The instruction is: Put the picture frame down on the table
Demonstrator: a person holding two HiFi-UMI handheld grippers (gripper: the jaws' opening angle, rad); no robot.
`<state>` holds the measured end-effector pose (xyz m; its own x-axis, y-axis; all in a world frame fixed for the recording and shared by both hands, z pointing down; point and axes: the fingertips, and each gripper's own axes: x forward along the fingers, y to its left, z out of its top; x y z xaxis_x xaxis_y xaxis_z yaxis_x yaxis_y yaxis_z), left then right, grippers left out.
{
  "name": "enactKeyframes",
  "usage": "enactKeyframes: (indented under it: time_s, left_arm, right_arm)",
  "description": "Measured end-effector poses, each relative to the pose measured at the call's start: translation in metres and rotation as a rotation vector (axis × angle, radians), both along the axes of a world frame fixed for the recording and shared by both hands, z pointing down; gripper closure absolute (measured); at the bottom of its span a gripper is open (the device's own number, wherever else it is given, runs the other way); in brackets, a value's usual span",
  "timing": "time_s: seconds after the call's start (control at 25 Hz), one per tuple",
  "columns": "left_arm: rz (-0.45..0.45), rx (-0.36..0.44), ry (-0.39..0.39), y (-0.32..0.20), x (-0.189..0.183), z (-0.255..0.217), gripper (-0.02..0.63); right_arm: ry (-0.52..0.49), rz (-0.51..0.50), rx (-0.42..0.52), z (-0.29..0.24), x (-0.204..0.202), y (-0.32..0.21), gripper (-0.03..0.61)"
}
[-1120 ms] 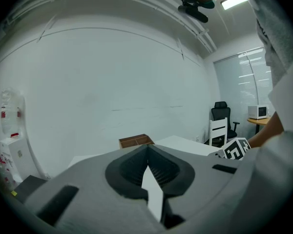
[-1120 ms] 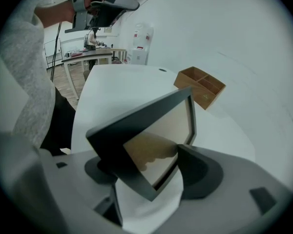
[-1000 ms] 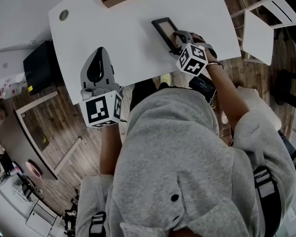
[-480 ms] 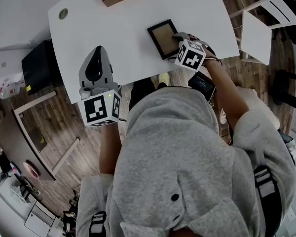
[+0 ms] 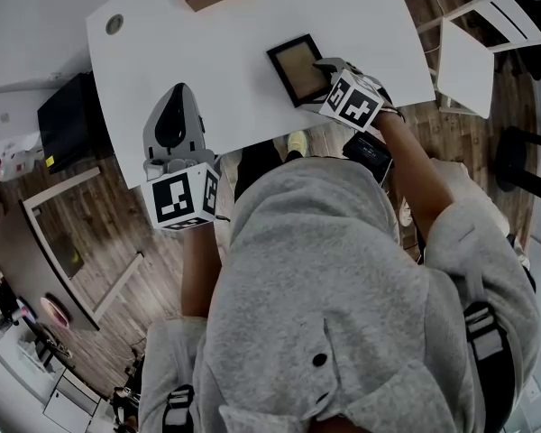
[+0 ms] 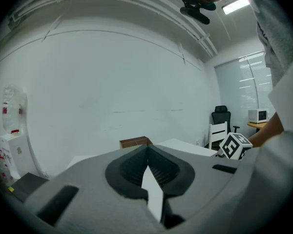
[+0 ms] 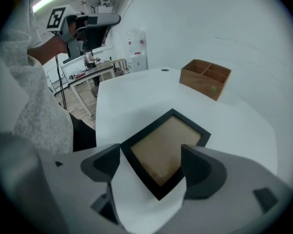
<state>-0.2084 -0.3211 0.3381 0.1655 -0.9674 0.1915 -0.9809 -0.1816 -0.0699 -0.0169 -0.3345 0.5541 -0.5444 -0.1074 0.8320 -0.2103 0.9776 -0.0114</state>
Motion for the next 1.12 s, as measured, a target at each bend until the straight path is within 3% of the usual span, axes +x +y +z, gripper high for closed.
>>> enactKeyframes:
  time_s: [0.16,0.32,0.44,0.48,0.52,0.56,0.8,1.12]
  left_arm:
    - [0.012,-0.005,-0.003,-0.002,0.006,0.0,0.594]
    - [0.017,-0.001,-0.025,-0.003,0.014,-0.002,0.594]
    - [0.021,0.001,-0.029,-0.002,0.018,-0.002,0.594]
    - [0.024,-0.001,-0.03,-0.002,0.019,-0.001,0.594]
    - [0.029,-0.002,-0.031,-0.002,0.021,-0.001,0.594]
    - [0.032,-0.003,-0.032,-0.002,0.023,-0.001,0.594]
    - [0.046,0.001,-0.034,-0.001,0.032,-0.003,0.594]
    - [0.068,0.001,-0.035,-0.003,0.044,-0.004,0.594]
  right_arm:
    - [-0.094,0.079,0.015,-0.024,0.001,-0.007,0.207]
    - [-0.251,0.147,0.027,-0.066,-0.002,-0.011,0.21]
    - [-0.331,0.198,0.081,-0.1,-0.001,-0.016,0.231]
    - [-0.353,0.241,0.127,-0.112,0.002,-0.022,0.319]
    - [-0.377,0.297,0.181,-0.124,0.008,-0.03,0.507]
    - [-0.407,0.352,0.229,-0.137,0.014,-0.037,0.548]
    - [-0.628,0.605,0.339,-0.194,0.048,-0.054,0.548]
    - [-0.571,0.673,0.367,-0.185,0.074,-0.051,0.549]
